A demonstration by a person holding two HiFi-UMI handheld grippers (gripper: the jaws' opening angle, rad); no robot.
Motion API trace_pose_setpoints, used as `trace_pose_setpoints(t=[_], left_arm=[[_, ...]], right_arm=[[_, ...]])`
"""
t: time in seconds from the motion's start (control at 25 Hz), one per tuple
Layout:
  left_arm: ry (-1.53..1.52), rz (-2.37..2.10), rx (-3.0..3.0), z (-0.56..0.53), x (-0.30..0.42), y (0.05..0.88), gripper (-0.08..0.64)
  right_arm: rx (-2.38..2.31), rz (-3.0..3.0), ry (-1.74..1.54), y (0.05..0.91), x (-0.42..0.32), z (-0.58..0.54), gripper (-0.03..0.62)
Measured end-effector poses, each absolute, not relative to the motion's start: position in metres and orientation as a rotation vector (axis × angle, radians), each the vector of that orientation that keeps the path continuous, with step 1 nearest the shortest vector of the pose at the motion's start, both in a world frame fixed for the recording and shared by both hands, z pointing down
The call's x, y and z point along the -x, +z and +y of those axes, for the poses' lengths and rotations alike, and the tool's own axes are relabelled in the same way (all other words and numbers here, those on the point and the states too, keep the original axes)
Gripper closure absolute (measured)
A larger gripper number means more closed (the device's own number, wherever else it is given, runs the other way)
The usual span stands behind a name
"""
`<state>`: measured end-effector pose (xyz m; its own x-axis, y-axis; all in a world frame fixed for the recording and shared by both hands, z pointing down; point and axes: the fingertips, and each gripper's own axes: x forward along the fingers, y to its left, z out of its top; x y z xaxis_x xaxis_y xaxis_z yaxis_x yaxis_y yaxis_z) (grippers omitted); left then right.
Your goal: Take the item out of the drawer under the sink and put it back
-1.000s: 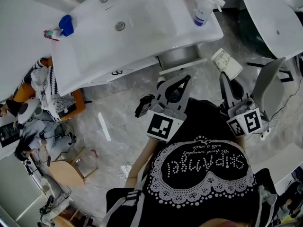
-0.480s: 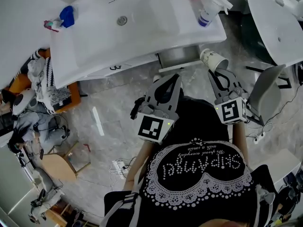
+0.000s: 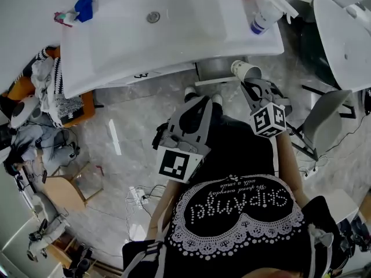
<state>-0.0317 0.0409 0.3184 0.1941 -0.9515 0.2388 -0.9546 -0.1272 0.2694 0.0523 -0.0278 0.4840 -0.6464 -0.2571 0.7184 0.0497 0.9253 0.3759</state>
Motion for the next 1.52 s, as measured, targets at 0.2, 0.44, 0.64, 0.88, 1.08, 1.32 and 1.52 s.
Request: trace_pose_setpoints(t=[0.2, 0.44, 0.64, 0.88, 1.08, 1.32, 1.52], left_arm=[[0.0, -1.832, -2.055, 0.04, 0.047, 0.319, 0.555], [0.003, -1.864, -1.996, 0.043, 0.063, 0.318, 0.555], [0.01, -1.867, -1.949, 0.049, 0.07, 0.323, 0.555], [0.062, -1.828, -1.92, 0.052, 0.062, 0.338, 0.555], [0.059, -1.807, -1.881, 0.061, 0.058, 0.344, 0.554], [0.057, -1.812, -1.848, 0.07, 0.061, 0.346, 0.555], [0.059, -1.783, -1.836, 0.074, 0.061, 0.35, 0.555]], right_arm=[[-0.016, -2.124, -0.485, 0.533, -0.043, -0.032, 0.568], [0.076, -2.097, -0.408, 0.579, -0.024, -0.042, 0.568], [0.168, -2.045, -0.364, 0.622, -0.006, -0.048, 0.566], [0.236, -1.995, -0.355, 0.662, 0.006, -0.055, 0.568], [0.259, -1.955, -0.38, 0.683, 0.015, -0.065, 0.568], [0.301, -1.897, -0.399, 0.708, 0.023, -0.067, 0.568], [0.304, -1.864, -0.401, 0.729, 0.028, -0.066, 0.568]])
